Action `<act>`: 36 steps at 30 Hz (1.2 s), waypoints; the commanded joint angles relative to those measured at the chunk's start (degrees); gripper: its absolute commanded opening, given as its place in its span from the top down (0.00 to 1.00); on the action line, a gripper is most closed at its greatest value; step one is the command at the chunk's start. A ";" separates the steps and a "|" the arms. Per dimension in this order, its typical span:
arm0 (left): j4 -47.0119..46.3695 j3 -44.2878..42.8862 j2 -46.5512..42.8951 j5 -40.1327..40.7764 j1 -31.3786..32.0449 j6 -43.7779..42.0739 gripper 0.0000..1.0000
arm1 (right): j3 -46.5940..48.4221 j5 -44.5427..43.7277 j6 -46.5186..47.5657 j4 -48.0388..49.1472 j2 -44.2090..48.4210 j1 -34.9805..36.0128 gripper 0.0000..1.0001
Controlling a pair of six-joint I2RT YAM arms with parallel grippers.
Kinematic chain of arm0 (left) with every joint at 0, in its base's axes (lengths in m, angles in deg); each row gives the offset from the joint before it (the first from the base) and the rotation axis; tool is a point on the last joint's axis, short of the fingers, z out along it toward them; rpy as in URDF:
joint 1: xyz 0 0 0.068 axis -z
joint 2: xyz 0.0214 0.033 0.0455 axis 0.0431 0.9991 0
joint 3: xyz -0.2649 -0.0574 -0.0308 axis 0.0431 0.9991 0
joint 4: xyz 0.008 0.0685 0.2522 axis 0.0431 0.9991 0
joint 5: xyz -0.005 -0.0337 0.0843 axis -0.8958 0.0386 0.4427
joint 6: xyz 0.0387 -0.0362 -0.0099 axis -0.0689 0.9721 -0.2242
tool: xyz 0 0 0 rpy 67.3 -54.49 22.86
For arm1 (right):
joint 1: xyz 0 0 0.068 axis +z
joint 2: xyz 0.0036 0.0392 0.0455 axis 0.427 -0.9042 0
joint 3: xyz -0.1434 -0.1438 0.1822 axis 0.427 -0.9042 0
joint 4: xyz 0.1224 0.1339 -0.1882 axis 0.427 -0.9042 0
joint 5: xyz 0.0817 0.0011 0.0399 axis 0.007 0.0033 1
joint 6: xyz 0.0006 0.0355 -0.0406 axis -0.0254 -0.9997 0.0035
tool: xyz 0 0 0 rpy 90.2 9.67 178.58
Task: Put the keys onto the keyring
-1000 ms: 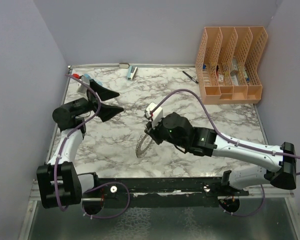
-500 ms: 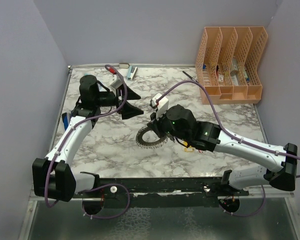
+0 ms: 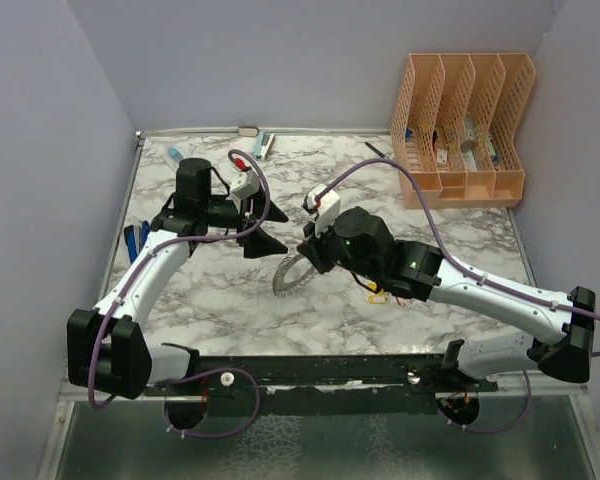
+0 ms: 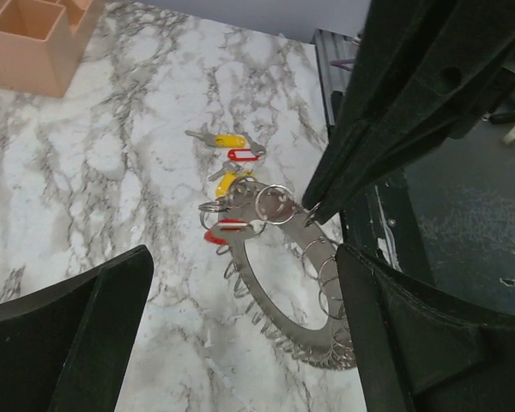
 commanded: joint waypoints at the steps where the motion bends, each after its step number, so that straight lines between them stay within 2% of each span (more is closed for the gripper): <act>1: 14.17 -3.64 1.35 -4.80 3.41 -16.87 0.09 | 1.82 1.65 -1.27 1.79 1.46 -0.65 0.99; 5: 23.29 -6.59 2.92 -2.17 6.66 -26.17 0.07 | 2.27 3.04 -1.65 1.87 0.73 -0.78 0.99; 13: 22.66 -5.88 3.87 -1.22 8.50 -26.03 0.08 | 2.49 4.30 -2.06 2.80 0.08 -0.86 0.99; 20: 22.47 -6.60 4.87 -0.08 10.42 -25.60 0.23 | 2.83 4.75 -2.27 3.09 -0.04 -0.86 0.99; 27: 23.51 -7.03 5.02 0.97 11.17 -26.14 0.29 | 2.39 3.90 -2.40 2.84 0.61 -0.87 0.99; 36: 29.47 -11.00 5.07 7.35 11.17 -31.44 0.26 | 1.05 4.55 -3.35 1.75 2.47 -0.93 0.99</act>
